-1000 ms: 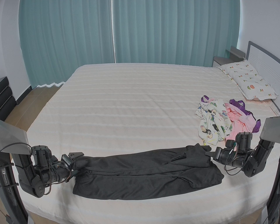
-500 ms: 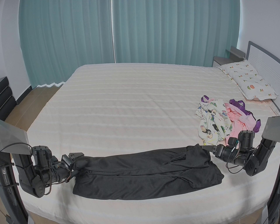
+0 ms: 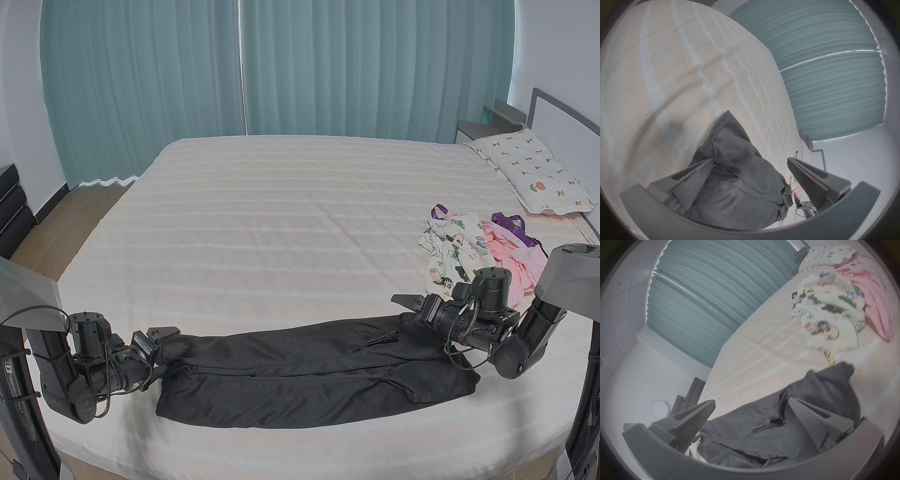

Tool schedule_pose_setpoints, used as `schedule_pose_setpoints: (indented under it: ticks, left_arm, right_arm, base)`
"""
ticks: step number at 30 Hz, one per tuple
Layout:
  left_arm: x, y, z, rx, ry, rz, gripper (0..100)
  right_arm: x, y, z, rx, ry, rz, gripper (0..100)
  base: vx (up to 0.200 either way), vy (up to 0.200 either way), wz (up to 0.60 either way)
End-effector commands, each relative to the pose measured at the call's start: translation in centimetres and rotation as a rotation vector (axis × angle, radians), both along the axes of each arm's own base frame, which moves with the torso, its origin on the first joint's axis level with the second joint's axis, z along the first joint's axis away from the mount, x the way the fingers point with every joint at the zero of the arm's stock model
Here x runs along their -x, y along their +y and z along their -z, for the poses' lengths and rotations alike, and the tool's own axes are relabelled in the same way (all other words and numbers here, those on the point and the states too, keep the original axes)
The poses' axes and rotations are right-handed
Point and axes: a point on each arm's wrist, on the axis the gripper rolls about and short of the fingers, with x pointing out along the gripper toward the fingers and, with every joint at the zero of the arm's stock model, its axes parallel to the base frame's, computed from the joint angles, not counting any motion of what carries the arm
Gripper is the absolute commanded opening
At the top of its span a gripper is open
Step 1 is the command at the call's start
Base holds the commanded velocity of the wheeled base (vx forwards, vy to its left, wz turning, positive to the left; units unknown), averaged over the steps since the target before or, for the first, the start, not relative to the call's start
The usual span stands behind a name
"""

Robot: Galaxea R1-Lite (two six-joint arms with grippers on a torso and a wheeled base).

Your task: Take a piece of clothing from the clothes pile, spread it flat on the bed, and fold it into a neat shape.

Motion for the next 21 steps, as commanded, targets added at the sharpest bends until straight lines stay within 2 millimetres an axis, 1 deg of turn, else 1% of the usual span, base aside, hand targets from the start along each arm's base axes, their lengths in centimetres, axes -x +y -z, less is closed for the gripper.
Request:
schedule_pose_setpoints:
  ticks: [1, 3, 9, 12, 14, 18, 21]
  left_arm:
    - [0.0, 0.0, 0.0, 0.001, 0.001, -0.001, 100]
    - [0.0, 0.0, 0.1, 0.001, 0.003, -0.001, 100]
    - [0.0, 0.0, 0.0, 0.001, 0.001, -0.001, 100]
    - [0.0, 0.0, 0.0, 0.001, 0.001, -0.001, 100]
    - [0.0, 0.0, 0.0, 0.001, 0.001, -0.001, 100]
    - [0.0, 0.0, 0.0, 0.001, 0.001, -0.001, 100]
    - [0.0, 0.0, 0.0, 0.001, 0.001, -0.001, 100]
  right_arm:
    - [0.0, 2.0, 2.7, 0.017, 0.076, -0.044, 100]
    - [0.2, 2.3, 3.2, 0.023, 0.092, -0.052, 100]
    - [0.3, 2.0, 3.4, 0.030, 0.101, -0.035, 100]
    - [0.2, 2.1, 3.7, 0.031, 0.107, -0.039, 100]
    - [0.1, 2.4, 4.0, 0.032, 0.110, -0.045, 100]
    - [-0.3, 3.7, 4.6, 0.022, 0.091, -0.075, 100]
    - [-0.5, 3.9, 4.7, 0.007, 0.058, -0.075, 100]
  base:
    - [0.000, 0.000, 0.00]
    - [0.000, 0.000, 0.00]
    - [0.000, 0.000, 0.00]
    - [0.000, 0.000, 0.00]
    - [0.000, 0.000, 0.00]
    - [0.000, 0.000, 0.00]
    - [0.000, 0.000, 0.00]
